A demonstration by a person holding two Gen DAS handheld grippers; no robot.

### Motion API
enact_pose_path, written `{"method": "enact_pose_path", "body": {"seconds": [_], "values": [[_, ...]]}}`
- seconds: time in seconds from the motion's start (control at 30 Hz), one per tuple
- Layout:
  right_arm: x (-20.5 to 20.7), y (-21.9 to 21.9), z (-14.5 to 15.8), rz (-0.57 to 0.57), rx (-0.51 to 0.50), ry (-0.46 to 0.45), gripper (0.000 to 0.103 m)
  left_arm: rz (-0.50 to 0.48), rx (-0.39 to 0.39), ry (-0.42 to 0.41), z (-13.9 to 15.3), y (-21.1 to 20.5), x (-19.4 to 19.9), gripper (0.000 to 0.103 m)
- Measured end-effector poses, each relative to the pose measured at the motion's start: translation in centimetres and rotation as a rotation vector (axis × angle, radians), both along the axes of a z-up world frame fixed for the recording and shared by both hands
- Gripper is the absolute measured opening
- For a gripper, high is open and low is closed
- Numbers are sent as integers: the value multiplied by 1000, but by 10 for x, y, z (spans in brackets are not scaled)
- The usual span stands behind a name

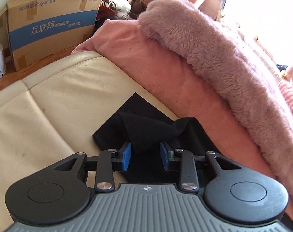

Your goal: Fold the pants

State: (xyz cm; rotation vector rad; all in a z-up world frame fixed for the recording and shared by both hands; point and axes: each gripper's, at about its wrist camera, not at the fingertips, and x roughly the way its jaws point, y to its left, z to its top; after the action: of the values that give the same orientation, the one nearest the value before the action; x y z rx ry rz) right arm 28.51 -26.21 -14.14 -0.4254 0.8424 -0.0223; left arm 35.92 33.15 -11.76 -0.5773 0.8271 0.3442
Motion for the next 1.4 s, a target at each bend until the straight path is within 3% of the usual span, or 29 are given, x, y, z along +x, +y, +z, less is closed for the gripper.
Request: {"method": "enact_pose_path", "body": {"seconds": [0.03,0.27,0.47,0.6,0.67,0.8,0.9,0.93,1.0,1.2,1.3,1.4], "values": [[1,0,0,-1,-2,1,29,-2,23,19,1,1,10,28],[4,5,-2,7,-24,12,27,35,152,12,25,21,43,28],[4,7,-4,13,-26,13,22,53,70,-65,34,30,13,28],[2,9,-5,15,-29,9,18,47,-47,-23,13,27,-7,28],[3,10,-5,15,-29,11,18,70,-68,-12,1,24,-11,28],[4,9,-4,23,-31,22,18,146,-159,-60,-16,26,-12,28],[5,8,-3,34,-31,32,18,184,-168,-85,-19,27,-9,26],[5,8,-3,36,-31,35,18,188,-172,-86,-18,27,-8,11],[6,7,-4,39,-31,40,18,177,-173,-92,-12,28,-7,0],[7,7,-6,49,-38,46,18,127,-103,-142,27,35,-12,0],[8,7,-6,51,-41,47,18,106,-72,-33,13,36,-2,0],[8,7,-1,44,-40,39,18,107,-70,-12,-2,33,-3,0]]}}
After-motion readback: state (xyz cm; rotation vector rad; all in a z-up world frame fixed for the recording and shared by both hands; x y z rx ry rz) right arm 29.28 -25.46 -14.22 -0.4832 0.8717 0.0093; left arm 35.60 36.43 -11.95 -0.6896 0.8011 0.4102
